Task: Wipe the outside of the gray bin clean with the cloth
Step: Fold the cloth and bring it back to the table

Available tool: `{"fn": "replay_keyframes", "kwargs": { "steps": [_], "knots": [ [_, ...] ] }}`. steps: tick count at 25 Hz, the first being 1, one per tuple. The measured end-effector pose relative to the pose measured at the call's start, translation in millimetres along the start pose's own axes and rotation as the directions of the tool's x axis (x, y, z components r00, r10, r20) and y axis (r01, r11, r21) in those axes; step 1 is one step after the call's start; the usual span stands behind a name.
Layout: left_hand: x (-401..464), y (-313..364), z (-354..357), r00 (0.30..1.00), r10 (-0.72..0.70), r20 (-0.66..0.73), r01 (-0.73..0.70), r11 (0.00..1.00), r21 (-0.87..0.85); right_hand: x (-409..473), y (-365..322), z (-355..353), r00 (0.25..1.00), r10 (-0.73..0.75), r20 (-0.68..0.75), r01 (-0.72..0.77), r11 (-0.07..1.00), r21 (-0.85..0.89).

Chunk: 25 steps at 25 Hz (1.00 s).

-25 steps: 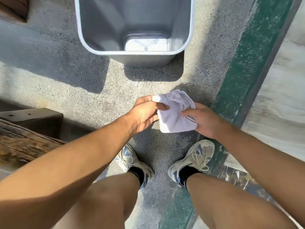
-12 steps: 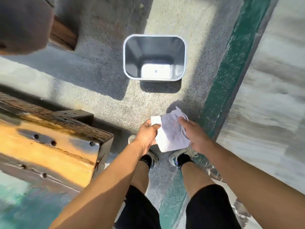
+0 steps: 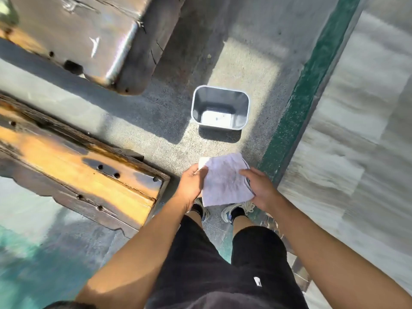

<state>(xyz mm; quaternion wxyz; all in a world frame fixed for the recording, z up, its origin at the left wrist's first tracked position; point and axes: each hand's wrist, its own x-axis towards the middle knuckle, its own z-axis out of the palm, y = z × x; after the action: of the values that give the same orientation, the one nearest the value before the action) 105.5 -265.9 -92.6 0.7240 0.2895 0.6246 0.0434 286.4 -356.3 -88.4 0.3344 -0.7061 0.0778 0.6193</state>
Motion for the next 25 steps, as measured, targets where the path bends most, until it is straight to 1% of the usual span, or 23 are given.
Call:
{"fn": "replay_keyframes", "kwargs": {
  "steps": [2,6,9,14,17,19,21,23,25],
  "knots": [
    [-31,10,-12,0.999,0.017,0.028,-0.016,0.999,-0.052,-34,-7,17,1.0,-0.02,-0.003,0.02,1.0,-0.003],
    [-76,20,-39,0.999,0.041,0.018,-0.04,0.997,-0.064,-81,-17,53,0.998,-0.058,-0.039,0.055,0.996,-0.068],
    [-98,31,-62,0.999,0.037,0.0,-0.037,0.995,-0.093,-98,-27,78,0.993,-0.111,-0.043,0.108,0.991,-0.081],
    [-110,52,-85,0.997,0.064,0.039,-0.057,0.987,-0.152,-106,-42,100,0.984,-0.175,-0.04,0.171,0.982,-0.083],
    [-104,66,-89,0.999,0.052,0.007,-0.051,0.99,-0.132,-99,-48,107,0.979,-0.188,-0.073,0.182,0.98,-0.081],
    [-97,75,-88,0.998,0.056,-0.016,-0.057,0.99,-0.13,-92,-57,112,0.981,-0.182,-0.068,0.175,0.98,-0.096],
    [-88,86,-85,0.998,0.054,-0.04,-0.058,0.99,-0.13,-82,-69,115,0.983,-0.176,-0.047,0.169,0.977,-0.134],
    [-81,107,-79,0.995,0.063,-0.073,-0.073,0.989,-0.129,-70,-94,118,0.98,-0.197,-0.001,0.194,0.967,-0.167],
    [-78,131,-74,0.986,0.079,-0.144,-0.098,0.986,-0.133,-62,-129,121,0.977,-0.208,0.049,0.213,0.956,-0.201]
  ]
}}
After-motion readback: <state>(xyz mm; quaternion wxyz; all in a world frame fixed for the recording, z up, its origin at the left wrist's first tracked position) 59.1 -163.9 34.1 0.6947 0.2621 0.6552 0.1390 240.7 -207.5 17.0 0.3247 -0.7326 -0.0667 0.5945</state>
